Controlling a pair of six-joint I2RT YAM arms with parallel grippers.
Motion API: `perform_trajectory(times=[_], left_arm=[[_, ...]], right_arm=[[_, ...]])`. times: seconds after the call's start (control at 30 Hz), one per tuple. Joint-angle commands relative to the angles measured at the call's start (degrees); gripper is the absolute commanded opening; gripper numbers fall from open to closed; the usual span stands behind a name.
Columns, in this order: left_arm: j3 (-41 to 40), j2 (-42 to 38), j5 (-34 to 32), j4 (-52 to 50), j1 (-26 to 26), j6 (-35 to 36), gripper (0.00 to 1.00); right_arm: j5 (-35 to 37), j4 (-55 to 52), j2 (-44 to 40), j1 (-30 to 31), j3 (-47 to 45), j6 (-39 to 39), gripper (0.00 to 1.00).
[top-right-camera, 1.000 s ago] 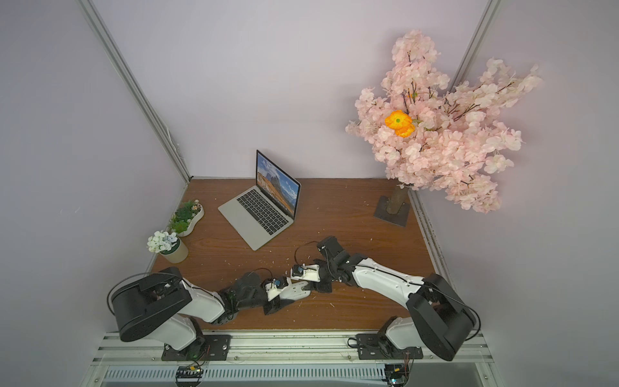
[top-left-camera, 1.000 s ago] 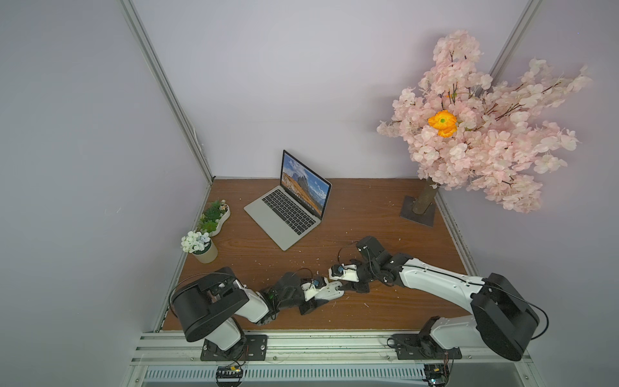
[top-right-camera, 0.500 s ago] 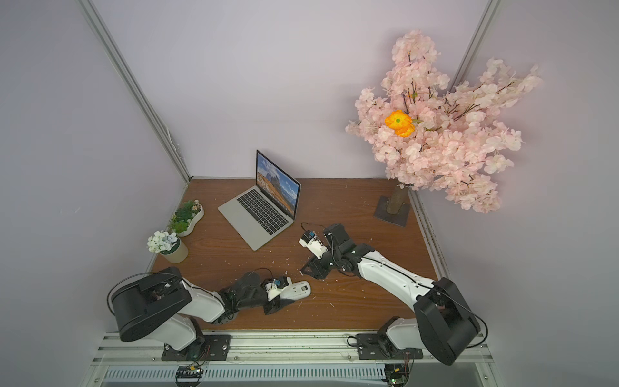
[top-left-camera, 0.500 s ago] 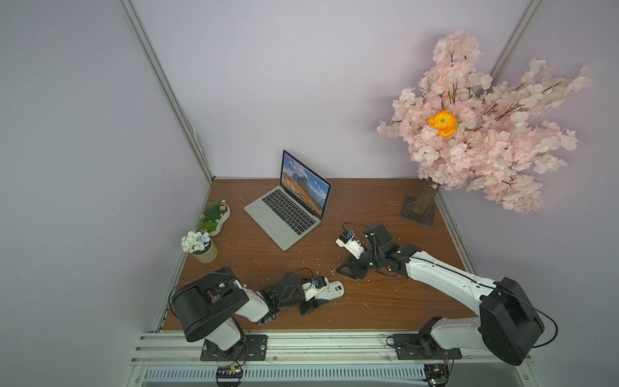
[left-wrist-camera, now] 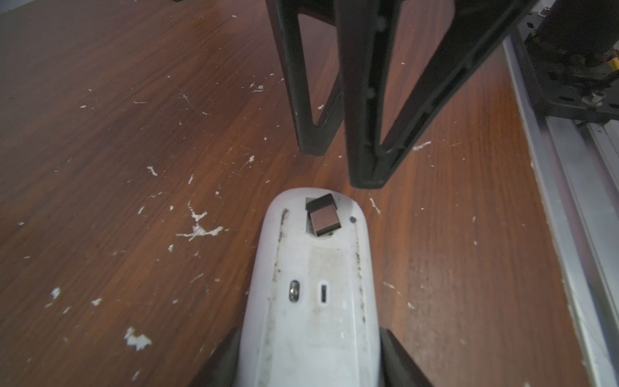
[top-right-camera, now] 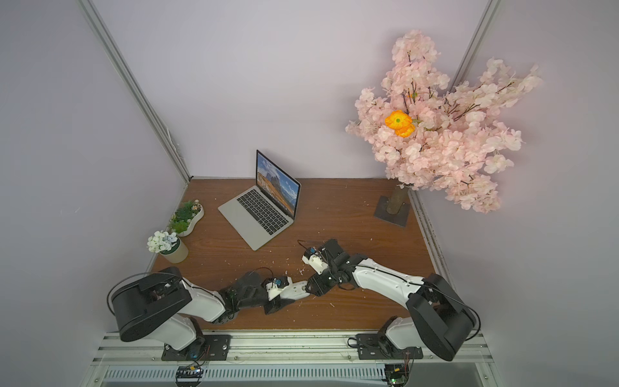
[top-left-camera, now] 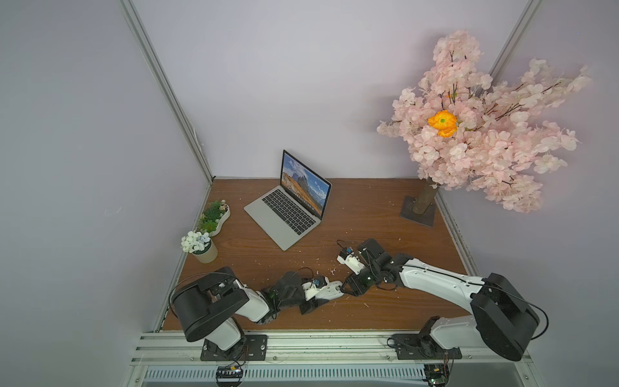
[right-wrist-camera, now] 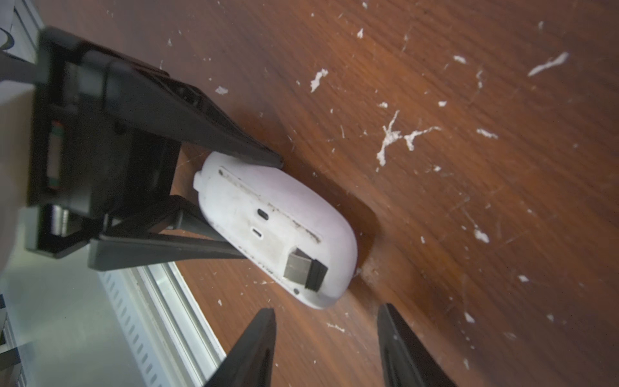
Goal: Remove the wireless mouse receiver from the laptop
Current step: Insert the USB plug into the mouse.
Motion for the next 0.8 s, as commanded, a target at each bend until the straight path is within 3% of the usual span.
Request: perform_trajectory(times=[0.0, 0.77], left_arm=[[0.66, 0.5, -0.49, -2.31, -0.6, 0.4, 0.52], [0.71, 0.76, 0.08, -2.22, -0.61, 0.17, 0.51]], right_arm=[[1.23, 2.64, 0.94, 0.29, -0.5, 2.51, 0.5], [3.26, 4.12, 5.14, 0.44, -1.47, 2.29, 0.42]])
